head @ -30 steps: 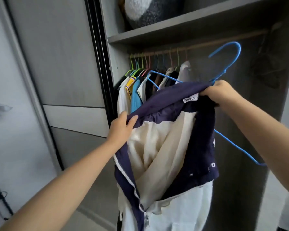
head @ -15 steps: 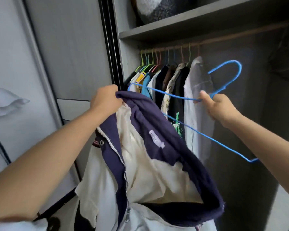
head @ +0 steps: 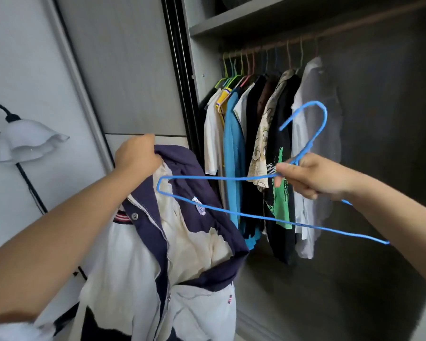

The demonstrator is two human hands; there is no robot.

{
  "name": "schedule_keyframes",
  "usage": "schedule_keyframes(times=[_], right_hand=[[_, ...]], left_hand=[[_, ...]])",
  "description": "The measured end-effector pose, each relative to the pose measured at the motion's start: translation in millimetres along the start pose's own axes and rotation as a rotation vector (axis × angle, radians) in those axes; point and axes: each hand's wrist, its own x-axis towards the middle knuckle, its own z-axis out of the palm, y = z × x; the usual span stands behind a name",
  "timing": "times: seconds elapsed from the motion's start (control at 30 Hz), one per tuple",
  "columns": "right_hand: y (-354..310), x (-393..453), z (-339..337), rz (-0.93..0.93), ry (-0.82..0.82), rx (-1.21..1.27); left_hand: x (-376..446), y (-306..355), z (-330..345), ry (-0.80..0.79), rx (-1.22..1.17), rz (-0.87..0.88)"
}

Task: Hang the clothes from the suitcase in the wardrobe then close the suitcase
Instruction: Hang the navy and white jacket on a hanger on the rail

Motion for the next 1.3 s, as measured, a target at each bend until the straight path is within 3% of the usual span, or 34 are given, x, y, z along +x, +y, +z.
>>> schedule_keyframes(times=[0.1,0.3,0.57,0.63,0.73,0.8,0.97,1.1,1.2,1.3], right_hand=[[-6,19,29,0.063,-0.034,-0.067],[-30,48,84,0.074,0.073,-0.124],[-29,73,134,0.047,0.201,0.231],[-29,75,132,0.013,0.299,0.304],[-31,72,128,-0.017,0.372,0.451],[-34,69,125,-0.05,0.36,0.487],[-30,66,121,-0.18,0.308,0.251],[-16,75,102,-0.31,0.256,0.133],[4,79,89,-0.358,0.506,-0.072],[29,69,87,-0.294,0.749,-0.098]], left_hand=[[-11,1,-2,0.023,0.021,0.061],[-26,-9,-5,0.027,0.044,0.065],[-43,-3,-9,0.081,-0.001,0.136],[-45,-11,-7,0.137,-0.019,0.24],[-39,-26,-4,0.324,-0.004,0.54],[-35,-27,-5,0.262,0.07,0.648],[-36,-27,-6,0.018,0.167,0.6],[-29,-37,4,0.017,0.141,0.57],[-18,-41,4,-0.014,0.112,0.361],[-10,-45,0,0.016,0.128,0.256]])
